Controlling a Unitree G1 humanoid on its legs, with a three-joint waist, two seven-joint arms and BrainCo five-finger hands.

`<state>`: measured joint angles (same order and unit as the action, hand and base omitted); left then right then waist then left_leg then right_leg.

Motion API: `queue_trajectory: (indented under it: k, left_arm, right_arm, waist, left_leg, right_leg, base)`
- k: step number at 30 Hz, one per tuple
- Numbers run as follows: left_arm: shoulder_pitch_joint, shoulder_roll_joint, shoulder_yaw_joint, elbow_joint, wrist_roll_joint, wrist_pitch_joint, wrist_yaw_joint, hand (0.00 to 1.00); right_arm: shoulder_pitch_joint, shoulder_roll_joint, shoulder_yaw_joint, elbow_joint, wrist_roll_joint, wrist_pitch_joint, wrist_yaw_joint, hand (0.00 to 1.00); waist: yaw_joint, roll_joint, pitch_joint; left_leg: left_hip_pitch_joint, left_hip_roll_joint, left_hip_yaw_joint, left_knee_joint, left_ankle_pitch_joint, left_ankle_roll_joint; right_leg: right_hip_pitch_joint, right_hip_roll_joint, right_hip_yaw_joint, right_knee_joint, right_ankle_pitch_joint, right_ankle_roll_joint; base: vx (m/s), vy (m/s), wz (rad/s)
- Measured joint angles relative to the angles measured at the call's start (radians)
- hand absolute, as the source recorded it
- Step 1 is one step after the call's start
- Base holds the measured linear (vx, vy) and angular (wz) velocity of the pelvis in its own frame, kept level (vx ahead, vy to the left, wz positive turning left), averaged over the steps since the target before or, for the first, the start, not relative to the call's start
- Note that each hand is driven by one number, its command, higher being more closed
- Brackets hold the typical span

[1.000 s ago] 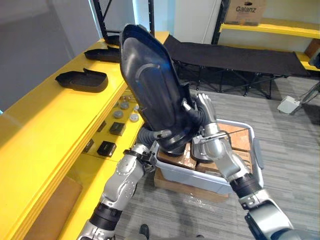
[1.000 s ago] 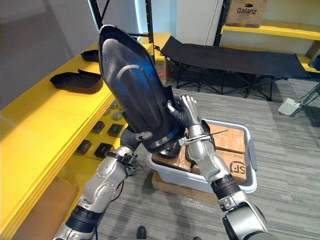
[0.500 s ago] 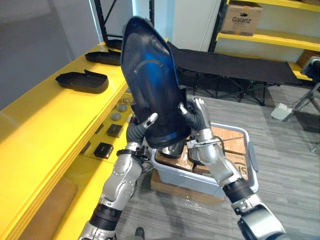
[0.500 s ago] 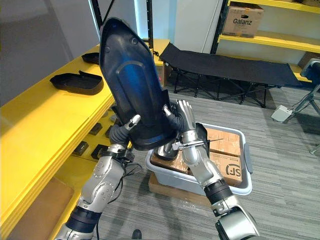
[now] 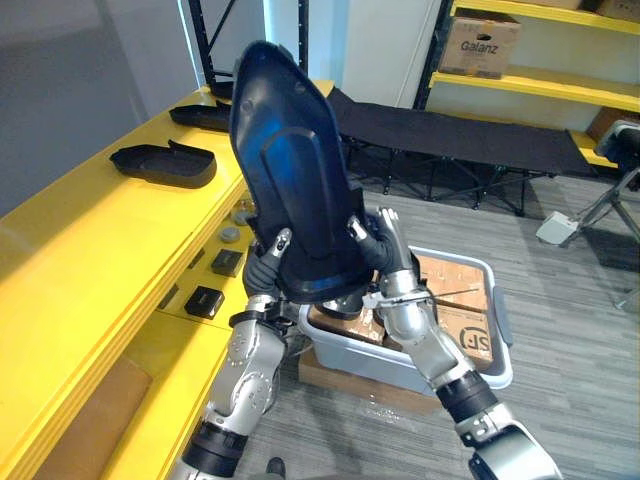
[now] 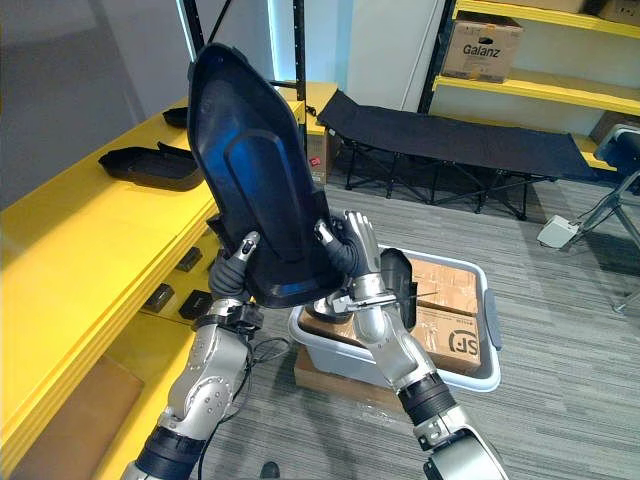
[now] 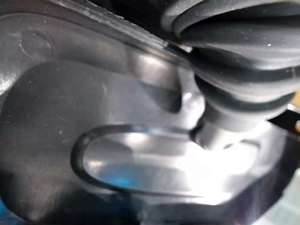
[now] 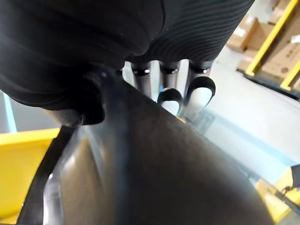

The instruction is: Walk over and take plastic housings, then place them on the shelf

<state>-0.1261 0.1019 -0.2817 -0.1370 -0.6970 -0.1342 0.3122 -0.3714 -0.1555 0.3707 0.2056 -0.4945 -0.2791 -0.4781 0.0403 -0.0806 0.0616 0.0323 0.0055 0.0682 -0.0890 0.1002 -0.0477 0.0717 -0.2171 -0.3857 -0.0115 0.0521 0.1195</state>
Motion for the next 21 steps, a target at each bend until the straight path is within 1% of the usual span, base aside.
queue_trajectory:
  k: [3, 7, 11, 12, 14, 15, 16, 17, 18, 20, 21]
  left_arm:
    - [0.000, 0.000, -0.001, 0.000, 0.009, 0.000, 0.021, 1.00]
    - [0.000, 0.000, 0.013, 0.000, 0.012, 0.000, 0.036, 1.00]
    - [0.000, -0.010, 0.025, -0.010, 0.049, -0.001, 0.036, 1.00]
    - [0.000, -0.018, 0.028, -0.020, 0.052, -0.001, 0.036, 1.00]
    - [0.002, -0.045, 0.045, -0.048, 0.092, -0.007, 0.037, 1.00]
    - [0.003, -0.050, 0.048, -0.057, 0.099, -0.015, 0.039, 1.00]
    - [0.004, -0.076, 0.074, -0.074, 0.128, -0.046, 0.043, 1.00]
    - [0.005, -0.088, 0.085, -0.084, 0.132, -0.059, 0.047, 1.00]
    - [0.011, -0.113, 0.112, -0.101, 0.172, -0.093, 0.066, 1.00]
    - [0.021, -0.122, 0.135, -0.109, 0.209, -0.118, 0.085, 1.00]
    - [0.041, -0.130, 0.154, -0.119, 0.250, -0.124, 0.111, 1.00]
  right_arm:
    - [0.023, 0.000, 0.009, -0.010, 0.011, -0.004, 0.000, 0.00]
    - [0.059, 0.000, 0.026, -0.038, 0.017, -0.021, -0.008, 0.00]
    - [0.071, 0.017, 0.043, -0.042, 0.053, -0.029, -0.054, 0.00]
    - [0.078, 0.028, 0.043, -0.051, 0.060, -0.033, -0.074, 0.00]
    - [0.089, 0.045, 0.041, -0.081, 0.095, -0.047, -0.104, 0.00]
    - [0.092, 0.051, 0.038, -0.087, 0.105, -0.057, -0.113, 0.00]
    - [0.105, 0.062, 0.034, -0.101, 0.127, -0.074, -0.121, 0.00]
    - [0.117, 0.062, 0.034, -0.109, 0.129, -0.077, -0.123, 0.00]
    - [0.153, 0.084, 0.030, -0.123, 0.153, -0.098, -0.135, 0.00]
    - [0.183, 0.098, 0.009, -0.127, 0.188, -0.101, -0.136, 0.00]
    - [0.206, 0.102, -0.020, -0.130, 0.198, -0.099, -0.140, 0.00]
  waist:
    - [0.000, -0.007, -0.006]
    - [-0.001, -0.013, -0.010]
    - [0.000, -0.013, -0.010]
    - [0.000, -0.013, -0.010]
    - [0.000, -0.013, -0.010]
    - [0.000, -0.013, -0.010]
    - [-0.001, -0.013, -0.010]
    - [0.000, -0.013, -0.010]
    - [0.000, -0.012, -0.010]
    - [-0.001, -0.011, -0.010]
    - [-0.001, -0.011, -0.011]
  left_leg:
    - [0.000, 0.000, 0.001, 0.000, -0.002, -0.003]
    - [0.000, 0.001, 0.002, 0.000, -0.003, -0.004]
    - [0.000, 0.001, 0.002, 0.001, -0.003, -0.004]
    - [0.000, 0.001, 0.002, 0.001, -0.004, -0.003]
    - [0.000, 0.001, 0.004, 0.001, -0.005, -0.003]
    - [0.000, 0.001, 0.007, 0.001, -0.006, -0.003]
    - [0.001, 0.002, 0.016, 0.001, -0.008, -0.004]
    - [0.001, 0.003, 0.018, 0.001, -0.008, -0.004]
    - [0.001, 0.004, 0.021, 0.001, -0.010, -0.005]
    - [0.002, 0.005, 0.023, 0.001, -0.012, -0.005]
    - [0.002, 0.005, 0.025, 0.001, -0.014, -0.005]
  right_leg:
    - [0.000, 0.001, 0.000, -0.002, 0.000, 0.000]
    - [0.000, 0.001, 0.001, -0.003, 0.000, 0.000]
    - [0.000, 0.001, 0.001, -0.003, 0.000, -0.001]
    - [0.000, 0.001, 0.001, -0.004, 0.000, -0.001]
    - [0.000, 0.001, 0.002, -0.005, 0.000, -0.001]
    - [0.000, 0.001, 0.002, -0.005, 0.000, -0.001]
    - [-0.001, 0.002, 0.006, -0.006, 0.000, -0.001]
    - [-0.001, 0.003, 0.007, -0.008, 0.001, -0.002]
    - [-0.001, 0.005, 0.009, -0.011, 0.001, -0.002]
    - [-0.002, 0.006, 0.011, -0.012, 0.001, -0.002]
    - [-0.002, 0.006, 0.014, -0.013, 0.001, -0.002]
  base:
    - [0.00, 0.000, 0.00]
    - [0.00, 0.000, 0.00]
    - [0.00, 0.000, 0.00]
    - [0.00, 0.000, 0.00]
    - [0.00, 0.000, 0.00]
    - [0.00, 0.000, -0.06]
    - [0.00, 0.000, -0.06]
    - [0.01, -0.002, -0.08]
    - [0.01, -0.003, -0.05]
    - [0.01, -0.002, -0.05]
    - [0.01, 0.001, -0.05]
